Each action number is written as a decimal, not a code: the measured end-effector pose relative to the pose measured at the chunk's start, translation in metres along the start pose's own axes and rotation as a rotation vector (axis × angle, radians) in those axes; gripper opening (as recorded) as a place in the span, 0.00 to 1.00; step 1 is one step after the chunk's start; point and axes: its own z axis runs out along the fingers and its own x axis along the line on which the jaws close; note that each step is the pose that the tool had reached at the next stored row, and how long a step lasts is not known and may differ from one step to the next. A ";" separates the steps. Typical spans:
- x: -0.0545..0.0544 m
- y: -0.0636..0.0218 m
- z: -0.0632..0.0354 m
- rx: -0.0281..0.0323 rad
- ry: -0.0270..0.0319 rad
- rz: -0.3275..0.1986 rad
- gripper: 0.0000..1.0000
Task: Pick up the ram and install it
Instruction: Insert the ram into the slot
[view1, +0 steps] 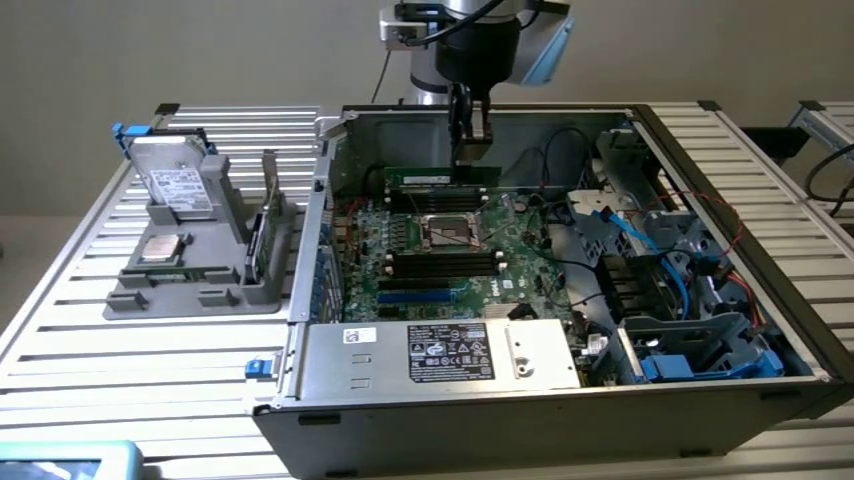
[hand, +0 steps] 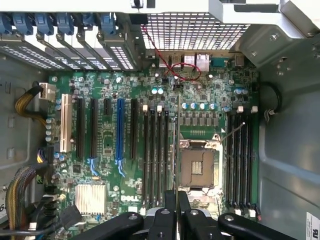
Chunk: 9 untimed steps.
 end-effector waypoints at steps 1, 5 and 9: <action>0.000 -0.0001 0.0010 0.0001 0.0029 0.000 0.14; 0.000 -0.0009 0.0076 0.0001 0.0051 0.000 0.14; 0.000 -0.0027 0.0149 0.0001 0.0051 0.000 0.14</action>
